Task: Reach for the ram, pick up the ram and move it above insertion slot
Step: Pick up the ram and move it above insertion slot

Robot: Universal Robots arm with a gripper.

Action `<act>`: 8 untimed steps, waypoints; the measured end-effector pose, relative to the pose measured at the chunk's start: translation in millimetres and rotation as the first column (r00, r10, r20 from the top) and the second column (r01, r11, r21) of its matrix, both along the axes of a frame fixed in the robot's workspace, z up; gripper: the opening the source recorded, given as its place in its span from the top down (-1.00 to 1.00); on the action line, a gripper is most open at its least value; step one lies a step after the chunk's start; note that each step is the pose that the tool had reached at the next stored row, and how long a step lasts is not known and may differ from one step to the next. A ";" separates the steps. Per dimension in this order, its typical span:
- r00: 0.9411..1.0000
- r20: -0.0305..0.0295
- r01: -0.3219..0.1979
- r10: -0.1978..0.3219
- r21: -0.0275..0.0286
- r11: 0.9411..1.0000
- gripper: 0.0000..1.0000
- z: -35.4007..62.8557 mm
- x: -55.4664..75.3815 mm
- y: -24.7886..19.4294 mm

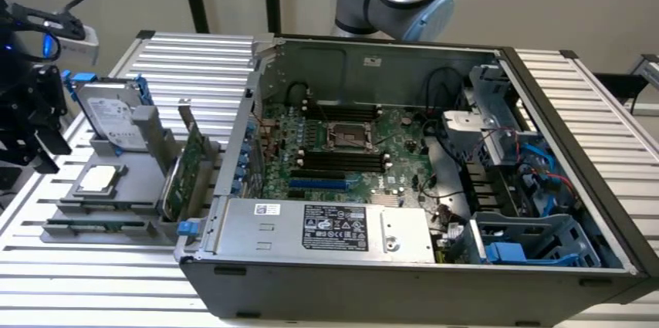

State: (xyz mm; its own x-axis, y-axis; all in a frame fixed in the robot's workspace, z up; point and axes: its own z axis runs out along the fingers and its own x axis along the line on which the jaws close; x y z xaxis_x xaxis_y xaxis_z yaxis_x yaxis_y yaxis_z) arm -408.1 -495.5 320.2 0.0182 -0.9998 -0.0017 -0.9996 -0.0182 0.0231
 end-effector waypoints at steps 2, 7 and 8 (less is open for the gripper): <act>1.000 0.000 0.009 -0.009 0.000 1.000 0.27 -3.6 0.0 -0.8; 0.999 0.001 0.033 -0.033 0.000 0.999 0.27 -12.7 0.1 -2.8; 0.999 0.002 0.037 -0.037 0.000 0.999 0.27 -14.5 0.1 -3.3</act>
